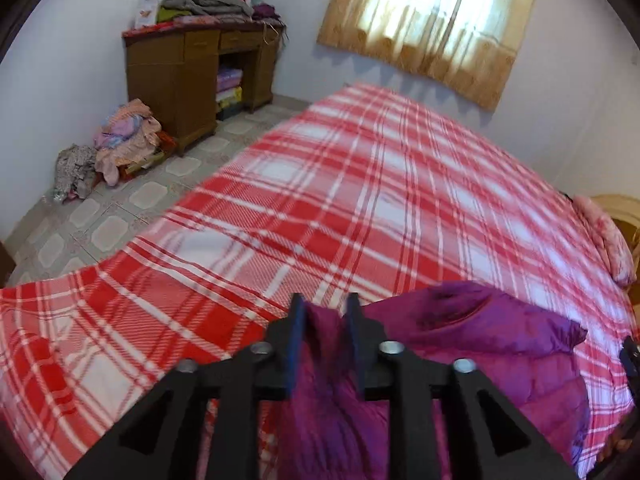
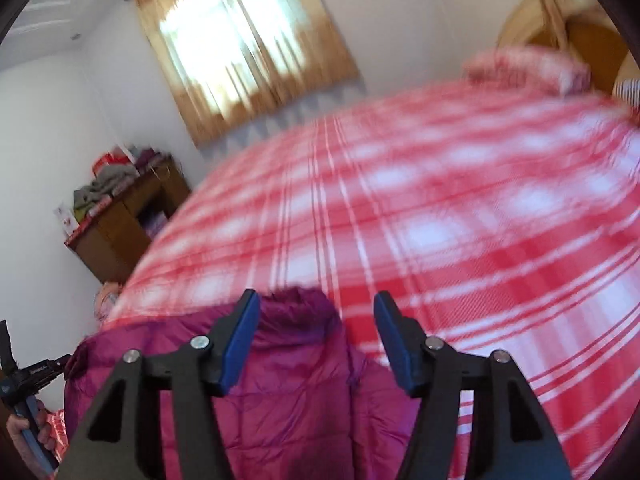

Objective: Fold large clothes

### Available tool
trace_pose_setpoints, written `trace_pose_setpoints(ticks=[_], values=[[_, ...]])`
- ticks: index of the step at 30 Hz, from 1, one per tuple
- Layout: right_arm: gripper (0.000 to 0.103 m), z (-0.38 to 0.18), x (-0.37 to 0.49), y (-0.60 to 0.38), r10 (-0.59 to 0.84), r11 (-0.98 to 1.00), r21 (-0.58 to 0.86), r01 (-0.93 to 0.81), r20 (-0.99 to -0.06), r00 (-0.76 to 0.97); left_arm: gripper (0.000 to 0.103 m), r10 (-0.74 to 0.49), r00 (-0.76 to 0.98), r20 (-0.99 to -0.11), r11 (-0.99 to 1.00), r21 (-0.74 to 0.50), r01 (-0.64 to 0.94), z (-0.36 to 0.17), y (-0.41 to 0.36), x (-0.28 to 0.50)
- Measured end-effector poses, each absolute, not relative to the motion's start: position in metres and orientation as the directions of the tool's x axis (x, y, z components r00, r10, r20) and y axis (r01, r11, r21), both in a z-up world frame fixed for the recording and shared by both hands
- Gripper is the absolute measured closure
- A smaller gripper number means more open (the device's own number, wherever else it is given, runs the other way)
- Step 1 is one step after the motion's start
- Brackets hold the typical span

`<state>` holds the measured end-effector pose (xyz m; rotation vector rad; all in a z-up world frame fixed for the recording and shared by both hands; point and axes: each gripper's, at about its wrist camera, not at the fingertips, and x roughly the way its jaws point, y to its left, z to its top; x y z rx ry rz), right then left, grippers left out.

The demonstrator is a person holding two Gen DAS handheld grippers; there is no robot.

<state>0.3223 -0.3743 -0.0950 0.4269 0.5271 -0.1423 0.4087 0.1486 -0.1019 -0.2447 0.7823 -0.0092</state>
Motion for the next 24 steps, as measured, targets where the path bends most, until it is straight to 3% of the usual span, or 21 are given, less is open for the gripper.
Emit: trace_pose_setpoints(ticks=[1, 2, 3, 6, 10, 19, 24], values=[[0.046, -0.081, 0.316, -0.365, -0.026, 0.92, 0.324, 0.22, -0.51, 0.86, 0.045, -0.076, 0.726, -0.683, 0.975, -0.204, -0.089, -0.096, 0.145, 0.405], [0.058, -0.073, 0.315, -0.356, -0.016, 0.932, 0.304, 0.198, -0.511, 0.86, 0.034, -0.054, 0.749, -0.661, 0.978, -0.185, -0.093, -0.089, 0.141, 0.4], [0.067, -0.067, 0.315, -0.346, 0.002, 0.943, 0.285, 0.17, -0.516, 0.857, 0.032, -0.045, 0.778, -0.627, 0.982, -0.171, -0.081, -0.082, 0.133, 0.393], [0.074, -0.057, 0.321, -0.304, 0.085, 0.969, 0.241, 0.058, -0.542, 0.836, 0.031, -0.098, 0.802, -0.589, 0.988, -0.156, 0.006, -0.067, 0.103, 0.379], [0.078, -0.068, 0.345, -0.254, 0.172, 0.973, 0.227, -0.044, -0.582, 0.795, 0.03, -0.155, 0.75, -0.643, 0.987, -0.135, 0.087, -0.079, 0.045, 0.375], [0.089, -0.15, 0.398, -0.211, 0.193, 0.972, 0.232, -0.04, -0.691, 0.697, 0.03, -0.099, 0.659, -0.746, 0.995, -0.096, 0.041, -0.154, -0.005, 0.399], [0.095, -0.173, 0.402, -0.226, 0.229, 0.951, 0.308, -0.011, -0.684, 0.692, 0.025, -0.121, 0.673, -0.73, 0.992, -0.117, 0.052, -0.171, -0.004, 0.403]])
